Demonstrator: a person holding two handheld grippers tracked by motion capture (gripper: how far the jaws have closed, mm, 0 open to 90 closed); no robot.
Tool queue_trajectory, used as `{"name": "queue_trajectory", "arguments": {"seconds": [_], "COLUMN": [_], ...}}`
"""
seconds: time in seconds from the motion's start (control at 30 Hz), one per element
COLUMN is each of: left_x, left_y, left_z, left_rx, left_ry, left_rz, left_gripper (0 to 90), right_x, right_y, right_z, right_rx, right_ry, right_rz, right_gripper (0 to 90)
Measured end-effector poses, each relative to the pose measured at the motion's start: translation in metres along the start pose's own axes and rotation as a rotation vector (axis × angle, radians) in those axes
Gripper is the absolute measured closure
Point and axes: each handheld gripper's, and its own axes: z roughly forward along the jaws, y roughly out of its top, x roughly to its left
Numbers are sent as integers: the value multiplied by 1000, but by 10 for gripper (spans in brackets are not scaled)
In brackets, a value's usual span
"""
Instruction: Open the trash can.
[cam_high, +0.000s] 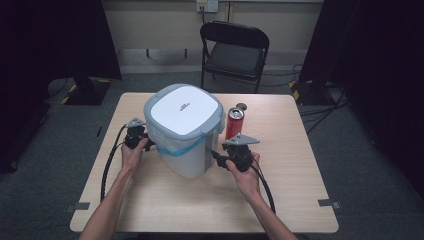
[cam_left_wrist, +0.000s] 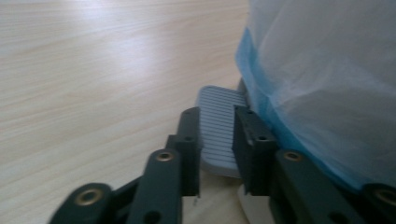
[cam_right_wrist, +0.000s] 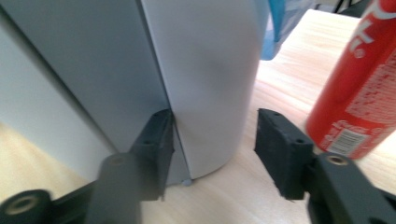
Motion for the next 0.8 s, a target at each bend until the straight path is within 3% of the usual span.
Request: {"name": "queue_trajectory", "arguments": {"seconds": [0.2, 0.33, 0.43, 0.6, 0.7, 0.8], "left_x": [-8, -15, -22, -33, -40, -44], "left_y": [-7, -22, -35, -43, -49, -54], "left_z": [-15, -28, -42, -59, -70, -73], "left_rx": [33, 63, 38, 64, 75, 70], "left_ry": [-36, -101, -64, -41, -26, -53], "left_rz": [43, 43, 18, 43, 72, 64], "left_gripper": [767, 725, 687, 656, 593, 589], "right_x": [-3, -2, 0, 7, 7, 9], "right_y": [-2, -1, 0, 0, -1, -2], "right_z": [-3, -2, 2, 3, 2, -7], "right_rx": [2, -2, -10, -17, -21, -24], "right_ry": [40, 43, 48, 20, 9, 16], "right_rz": [-11, -17, -22, -35, -25, -38], "right_gripper": [513, 551, 562, 562, 474, 412]}}
